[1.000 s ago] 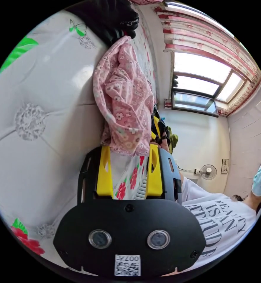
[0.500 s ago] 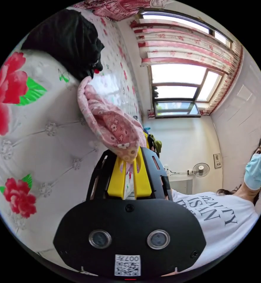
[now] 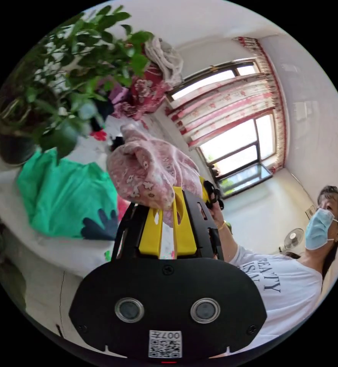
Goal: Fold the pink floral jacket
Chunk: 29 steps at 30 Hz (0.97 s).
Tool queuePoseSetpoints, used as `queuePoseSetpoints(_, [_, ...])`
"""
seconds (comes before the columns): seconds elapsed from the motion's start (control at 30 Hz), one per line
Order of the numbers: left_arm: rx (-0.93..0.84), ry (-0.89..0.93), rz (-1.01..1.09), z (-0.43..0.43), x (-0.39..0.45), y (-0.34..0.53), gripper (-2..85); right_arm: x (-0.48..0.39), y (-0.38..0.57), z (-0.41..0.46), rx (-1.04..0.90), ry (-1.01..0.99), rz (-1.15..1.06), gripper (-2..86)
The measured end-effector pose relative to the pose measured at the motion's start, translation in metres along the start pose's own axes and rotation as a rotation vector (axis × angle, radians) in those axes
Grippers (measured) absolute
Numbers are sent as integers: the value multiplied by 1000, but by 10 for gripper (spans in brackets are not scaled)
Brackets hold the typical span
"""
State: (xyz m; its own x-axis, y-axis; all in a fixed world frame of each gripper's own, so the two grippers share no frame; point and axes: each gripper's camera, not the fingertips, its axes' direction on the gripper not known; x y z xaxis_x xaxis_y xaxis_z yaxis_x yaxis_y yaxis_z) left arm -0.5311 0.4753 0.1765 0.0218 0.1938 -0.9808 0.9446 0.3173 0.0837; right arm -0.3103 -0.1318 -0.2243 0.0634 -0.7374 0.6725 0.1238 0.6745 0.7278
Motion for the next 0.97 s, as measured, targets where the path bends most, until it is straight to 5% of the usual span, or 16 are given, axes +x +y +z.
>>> queuePoseSetpoints(0.13, [-100, -327, -198, 9, -82, 60, 61, 33, 54, 70, -218, 392, -98, 32])
queuePoseSetpoints(0.27, [-145, -530, -202, 31, -82, 141, 72, 56, 127, 48, -347, 723, -242, 32])
queuePoseSetpoints(0.47, [-302, -593, 175, 146, 37, 172, 92, 100, 215, 2, -552, 1199, -216, 29])
queuePoseSetpoints(0.57, [-471, -493, 443, 245, 105, 181, 107, 120, 240, 14, -634, 1214, -197, 21])
queuePoseSetpoints(0.8, [-700, -414, 689, 454, 213, 248, 102, 129, 230, -21, -300, 956, -27, 22])
queuePoseSetpoints(0.97, [-809, -400, 748, 551, 254, 290, 99, 113, 250, -217, 222, 1227, 217, 43])
